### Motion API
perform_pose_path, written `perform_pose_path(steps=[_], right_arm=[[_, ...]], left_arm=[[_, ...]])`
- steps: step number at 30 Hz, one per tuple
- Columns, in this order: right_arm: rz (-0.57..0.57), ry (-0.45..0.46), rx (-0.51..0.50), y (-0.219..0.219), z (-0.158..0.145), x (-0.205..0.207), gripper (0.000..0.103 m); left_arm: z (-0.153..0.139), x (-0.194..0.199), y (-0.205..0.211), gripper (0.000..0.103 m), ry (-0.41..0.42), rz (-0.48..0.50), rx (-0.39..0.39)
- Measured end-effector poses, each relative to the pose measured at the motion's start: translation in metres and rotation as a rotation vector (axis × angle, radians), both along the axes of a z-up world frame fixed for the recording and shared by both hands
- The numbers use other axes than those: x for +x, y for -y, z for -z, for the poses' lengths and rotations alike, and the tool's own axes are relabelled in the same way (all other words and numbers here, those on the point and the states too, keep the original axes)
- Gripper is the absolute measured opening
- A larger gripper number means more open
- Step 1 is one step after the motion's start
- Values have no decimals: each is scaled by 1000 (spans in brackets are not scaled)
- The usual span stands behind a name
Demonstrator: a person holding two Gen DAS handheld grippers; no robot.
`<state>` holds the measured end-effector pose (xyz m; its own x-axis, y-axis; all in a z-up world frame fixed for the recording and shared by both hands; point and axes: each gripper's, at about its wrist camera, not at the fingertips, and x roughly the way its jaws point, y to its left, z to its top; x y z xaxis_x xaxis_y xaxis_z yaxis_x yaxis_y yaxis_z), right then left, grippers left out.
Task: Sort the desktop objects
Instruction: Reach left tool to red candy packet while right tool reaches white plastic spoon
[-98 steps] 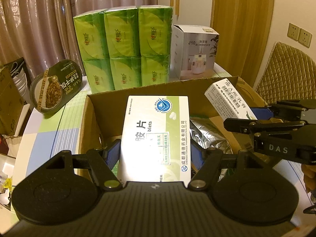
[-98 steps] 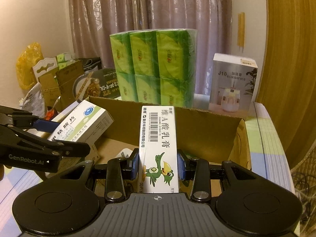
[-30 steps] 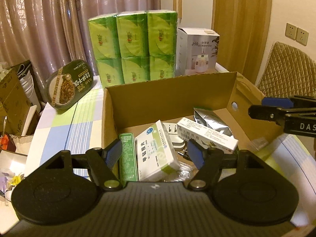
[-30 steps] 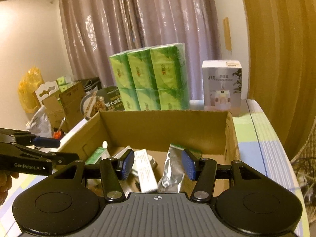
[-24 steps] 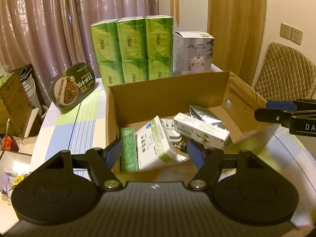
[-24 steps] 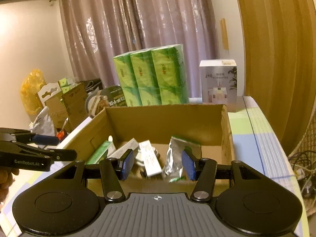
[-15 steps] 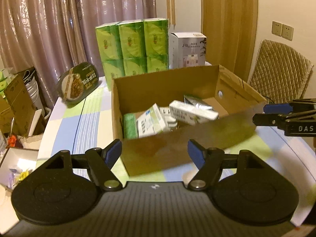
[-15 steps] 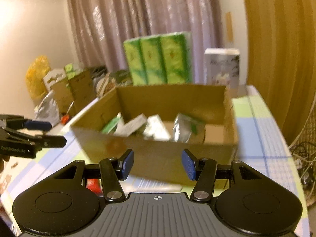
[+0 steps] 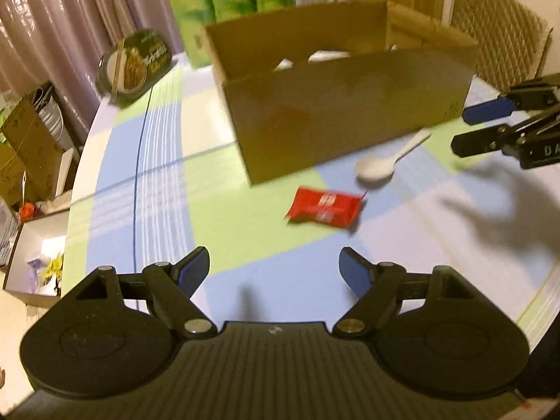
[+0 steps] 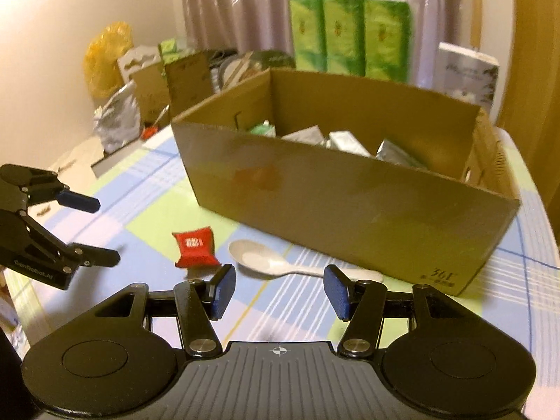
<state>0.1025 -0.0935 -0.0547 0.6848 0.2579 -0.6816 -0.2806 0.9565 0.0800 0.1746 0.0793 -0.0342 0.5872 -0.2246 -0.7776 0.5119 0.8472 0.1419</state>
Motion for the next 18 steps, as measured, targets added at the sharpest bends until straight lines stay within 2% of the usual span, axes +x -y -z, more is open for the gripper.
perform_pose_path(steps=[9, 18], right_arm=[[-206, -20, -152, -23, 26, 27, 54], [-336, -40, -180, -30, 48, 63, 54]], left_arm=[[9, 14, 1, 78, -22, 16, -20], [11, 26, 18, 80, -24, 46, -17]])
